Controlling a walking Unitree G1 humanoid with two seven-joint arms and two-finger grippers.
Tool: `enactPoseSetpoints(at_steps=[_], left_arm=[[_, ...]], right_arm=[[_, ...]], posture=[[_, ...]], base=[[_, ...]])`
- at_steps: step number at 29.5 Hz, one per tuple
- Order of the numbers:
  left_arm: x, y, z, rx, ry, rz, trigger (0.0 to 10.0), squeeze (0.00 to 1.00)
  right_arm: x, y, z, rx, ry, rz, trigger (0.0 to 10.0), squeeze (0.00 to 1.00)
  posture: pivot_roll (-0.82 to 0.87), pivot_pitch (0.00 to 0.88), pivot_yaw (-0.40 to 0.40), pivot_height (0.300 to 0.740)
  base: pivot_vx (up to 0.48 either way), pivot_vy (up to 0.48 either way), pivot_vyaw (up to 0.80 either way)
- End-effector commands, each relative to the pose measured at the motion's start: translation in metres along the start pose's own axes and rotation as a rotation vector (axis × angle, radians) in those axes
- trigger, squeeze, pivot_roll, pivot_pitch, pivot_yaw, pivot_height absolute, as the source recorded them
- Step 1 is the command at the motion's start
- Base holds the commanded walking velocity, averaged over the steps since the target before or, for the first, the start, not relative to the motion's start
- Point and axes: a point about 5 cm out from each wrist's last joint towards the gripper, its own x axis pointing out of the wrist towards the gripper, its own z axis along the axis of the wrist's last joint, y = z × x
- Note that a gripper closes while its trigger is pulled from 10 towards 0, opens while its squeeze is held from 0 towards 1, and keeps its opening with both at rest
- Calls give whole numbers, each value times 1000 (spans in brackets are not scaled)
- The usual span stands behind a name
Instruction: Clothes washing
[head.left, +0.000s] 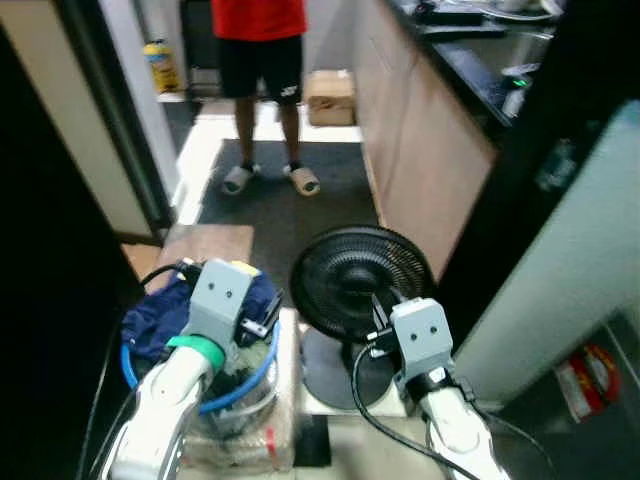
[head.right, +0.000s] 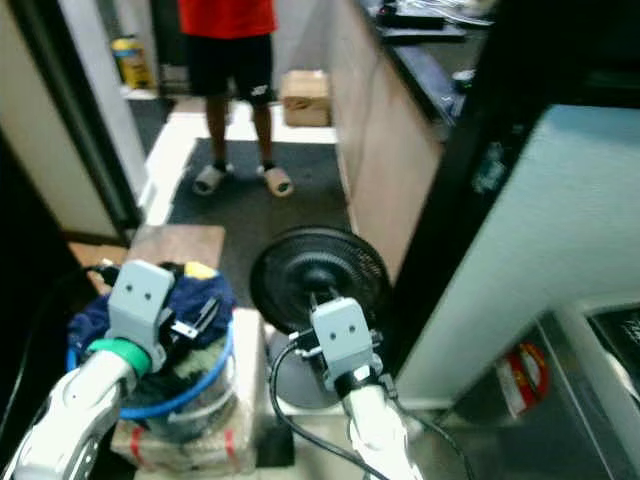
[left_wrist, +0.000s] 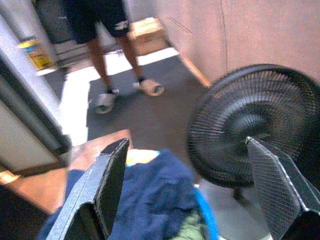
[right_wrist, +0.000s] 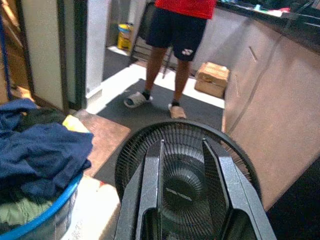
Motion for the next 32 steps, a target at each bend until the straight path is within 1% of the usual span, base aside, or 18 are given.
enactPoseSetpoints(at_steps=[1,8,24,32], left_arm=[[-1,-5,-5,-9,24,-15,10000,0],[0,-6,-6,-11,32,-16,10000,0],[-1,-8,-16,-33,86,-22,10000,0],[-1,-10,-16,-6,81,-26,10000,0]], right_arm=[[-3,-2,-4,15,17,-13,10000,0],[-2,-3,-4,20,17,-14,10000,0],[-3,0,-8,22,35,8,10000,0],[-3,0,-9,15,38,17,10000,0]], posture=[[59,0,54,740],[57,0,54,740],[57,0,52,740],[58,0,51,740]], base=[[0,0,0],[0,0,0],[0,0,0],[0,0,0]])
